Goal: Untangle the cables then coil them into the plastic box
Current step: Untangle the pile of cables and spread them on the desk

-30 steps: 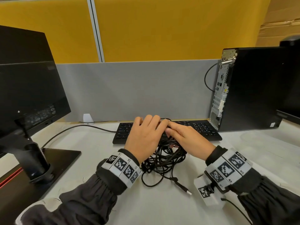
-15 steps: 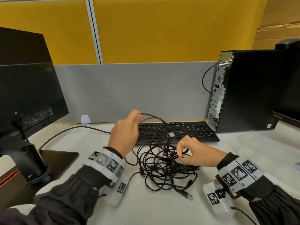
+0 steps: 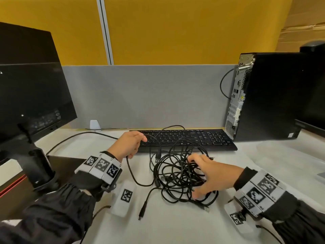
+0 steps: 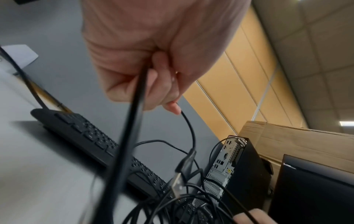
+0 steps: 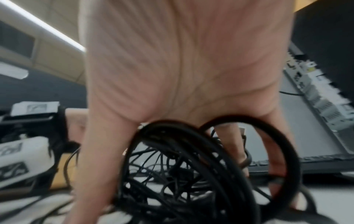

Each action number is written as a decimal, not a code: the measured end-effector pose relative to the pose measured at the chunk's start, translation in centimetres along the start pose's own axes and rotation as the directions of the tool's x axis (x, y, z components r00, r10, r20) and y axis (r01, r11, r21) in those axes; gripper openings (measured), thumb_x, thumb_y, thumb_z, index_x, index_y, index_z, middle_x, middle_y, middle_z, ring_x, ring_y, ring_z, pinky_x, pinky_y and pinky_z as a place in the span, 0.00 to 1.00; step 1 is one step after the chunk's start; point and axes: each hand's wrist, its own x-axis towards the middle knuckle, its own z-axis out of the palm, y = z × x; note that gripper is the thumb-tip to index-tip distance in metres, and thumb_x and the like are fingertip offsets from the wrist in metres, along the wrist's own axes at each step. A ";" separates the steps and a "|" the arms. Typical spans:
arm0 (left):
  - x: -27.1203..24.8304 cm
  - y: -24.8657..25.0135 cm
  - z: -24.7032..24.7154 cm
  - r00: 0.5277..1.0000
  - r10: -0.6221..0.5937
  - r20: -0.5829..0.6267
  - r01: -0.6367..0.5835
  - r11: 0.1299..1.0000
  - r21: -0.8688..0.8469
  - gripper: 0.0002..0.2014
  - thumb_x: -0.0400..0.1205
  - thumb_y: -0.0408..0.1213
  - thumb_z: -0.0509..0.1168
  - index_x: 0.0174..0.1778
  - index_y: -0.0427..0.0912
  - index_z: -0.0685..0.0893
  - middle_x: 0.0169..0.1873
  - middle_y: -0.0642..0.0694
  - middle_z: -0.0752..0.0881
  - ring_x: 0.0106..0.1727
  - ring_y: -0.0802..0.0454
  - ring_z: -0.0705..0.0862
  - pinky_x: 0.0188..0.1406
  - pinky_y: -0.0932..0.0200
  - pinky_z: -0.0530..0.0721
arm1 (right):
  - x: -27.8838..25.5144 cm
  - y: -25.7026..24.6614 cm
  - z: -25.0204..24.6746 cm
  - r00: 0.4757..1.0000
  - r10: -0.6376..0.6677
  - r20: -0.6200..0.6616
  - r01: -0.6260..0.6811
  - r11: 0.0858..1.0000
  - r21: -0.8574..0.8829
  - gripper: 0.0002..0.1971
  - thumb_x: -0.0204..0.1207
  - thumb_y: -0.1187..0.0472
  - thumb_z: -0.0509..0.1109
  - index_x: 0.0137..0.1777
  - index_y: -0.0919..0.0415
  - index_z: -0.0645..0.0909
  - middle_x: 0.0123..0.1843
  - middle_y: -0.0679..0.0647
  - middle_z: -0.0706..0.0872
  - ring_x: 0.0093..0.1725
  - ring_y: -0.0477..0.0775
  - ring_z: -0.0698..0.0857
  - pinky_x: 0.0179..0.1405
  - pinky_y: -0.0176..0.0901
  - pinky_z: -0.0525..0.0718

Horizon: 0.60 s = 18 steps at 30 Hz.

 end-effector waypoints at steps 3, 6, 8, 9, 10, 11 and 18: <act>-0.1 -0.4 0.2 1.000 0.006 -0.013 -0.005 0.999 0.051 0.13 0.86 0.34 0.52 0.41 0.40 0.79 0.21 0.48 0.65 0.13 0.61 0.61 0.10 0.69 0.60 | 0.3 -0.3 0.2 0.996 -0.030 -0.084 0.021 0.995 -0.100 0.31 0.68 0.56 0.76 0.66 0.49 0.62 0.62 0.49 0.75 0.55 0.52 0.79 0.52 0.44 0.82; -0.1 -1.0 0.0 0.999 0.002 -0.032 0.001 0.996 0.090 0.13 0.86 0.36 0.53 0.40 0.42 0.80 0.21 0.49 0.65 0.17 0.57 0.61 0.13 0.69 0.60 | 0.2 -0.2 -0.3 0.963 -0.096 -0.253 0.082 0.994 -0.068 0.17 0.72 0.62 0.70 0.52 0.45 0.68 0.46 0.45 0.80 0.45 0.51 0.81 0.39 0.40 0.80; -0.3 -1.2 -0.4 0.997 0.008 -0.076 -0.001 0.996 0.093 0.13 0.86 0.36 0.54 0.39 0.43 0.80 0.21 0.49 0.65 0.19 0.56 0.61 0.13 0.69 0.59 | -0.2 0.6 -0.8 0.928 -0.097 -0.360 0.136 0.987 0.085 0.14 0.73 0.65 0.68 0.47 0.43 0.71 0.43 0.46 0.83 0.42 0.53 0.83 0.41 0.45 0.83; -0.3 -1.4 -0.8 0.993 0.017 -0.115 -0.007 0.996 0.089 0.13 0.85 0.36 0.55 0.37 0.44 0.80 0.20 0.50 0.65 0.19 0.56 0.61 0.13 0.69 0.58 | -0.4 1.2 -1.1 0.909 -0.081 -0.408 0.161 0.973 0.165 0.14 0.73 0.67 0.67 0.45 0.44 0.73 0.44 0.47 0.85 0.43 0.53 0.84 0.44 0.46 0.84; -0.3 -1.5 -1.2 0.987 0.025 -0.158 -0.012 0.997 0.083 0.13 0.85 0.35 0.55 0.36 0.44 0.80 0.19 0.50 0.65 0.19 0.56 0.61 0.13 0.69 0.58 | -0.8 1.7 -1.3 0.894 -0.059 -0.443 0.178 0.956 0.233 0.13 0.74 0.68 0.66 0.45 0.45 0.74 0.45 0.49 0.85 0.44 0.52 0.85 0.47 0.47 0.84; -0.2 -1.7 -1.6 0.980 0.030 -0.197 -0.016 0.997 0.076 0.13 0.84 0.34 0.55 0.35 0.44 0.80 0.19 0.51 0.65 0.19 0.55 0.61 0.13 0.69 0.58 | -1.1 2.2 -1.4 0.884 -0.036 -0.465 0.196 0.934 0.300 0.12 0.75 0.70 0.66 0.46 0.48 0.76 0.46 0.50 0.86 0.43 0.51 0.85 0.48 0.47 0.84; 1.2 -3.3 -4.4 0.929 0.151 -0.337 -0.059 0.961 0.269 0.12 0.85 0.37 0.54 0.42 0.41 0.81 0.31 0.48 0.76 0.33 0.52 0.72 0.32 0.55 0.69 | -2.9 5.4 -1.5 0.882 0.132 -0.453 0.340 0.489 0.804 0.14 0.67 0.57 0.78 0.49 0.58 0.79 0.40 0.56 0.84 0.33 0.47 0.81 0.28 0.33 0.80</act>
